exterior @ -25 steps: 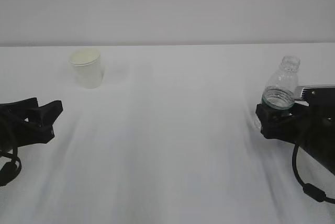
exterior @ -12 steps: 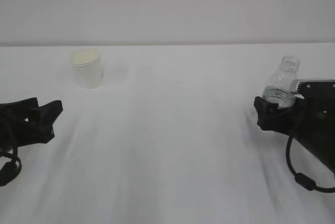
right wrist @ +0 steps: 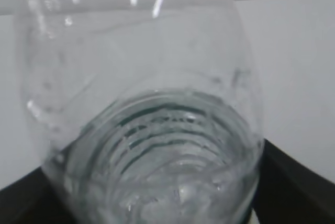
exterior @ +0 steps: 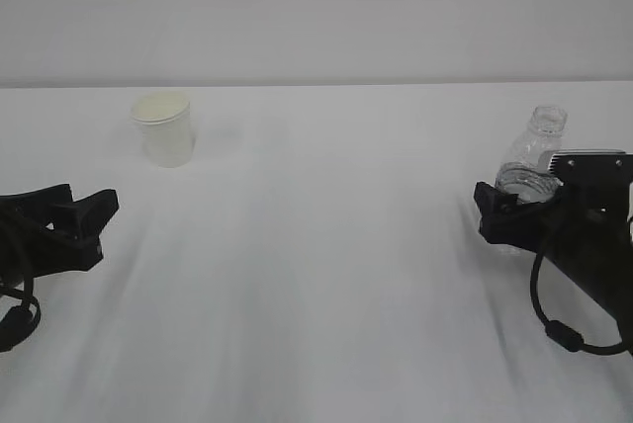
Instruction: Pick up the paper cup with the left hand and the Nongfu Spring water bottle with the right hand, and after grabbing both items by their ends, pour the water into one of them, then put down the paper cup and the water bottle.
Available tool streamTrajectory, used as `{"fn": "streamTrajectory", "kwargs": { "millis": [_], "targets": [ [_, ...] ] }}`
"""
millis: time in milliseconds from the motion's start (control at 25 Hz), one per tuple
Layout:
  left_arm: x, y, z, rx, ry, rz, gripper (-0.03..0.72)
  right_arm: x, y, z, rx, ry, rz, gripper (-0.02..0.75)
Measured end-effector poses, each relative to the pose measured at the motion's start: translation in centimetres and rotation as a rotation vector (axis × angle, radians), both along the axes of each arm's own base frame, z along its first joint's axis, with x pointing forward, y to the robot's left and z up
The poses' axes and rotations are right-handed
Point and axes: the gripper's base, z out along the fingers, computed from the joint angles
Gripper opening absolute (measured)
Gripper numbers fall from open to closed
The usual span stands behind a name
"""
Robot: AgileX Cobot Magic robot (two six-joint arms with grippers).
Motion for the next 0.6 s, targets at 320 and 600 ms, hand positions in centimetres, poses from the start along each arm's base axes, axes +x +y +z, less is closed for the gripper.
{"fn": "streamTrajectory", "kwargs": {
  "millis": [320, 600],
  "targets": [
    [0.00, 0.00, 0.00, 0.000, 0.000, 0.000, 0.414, -0.02, -0.02, -0.36, -0.001, 0.011, -0.002, 0.655],
    [0.00, 0.00, 0.00, 0.000, 0.000, 0.000, 0.414, -0.02, -0.02, -0.36, -0.001, 0.011, -0.003, 0.586]
  ]
}}
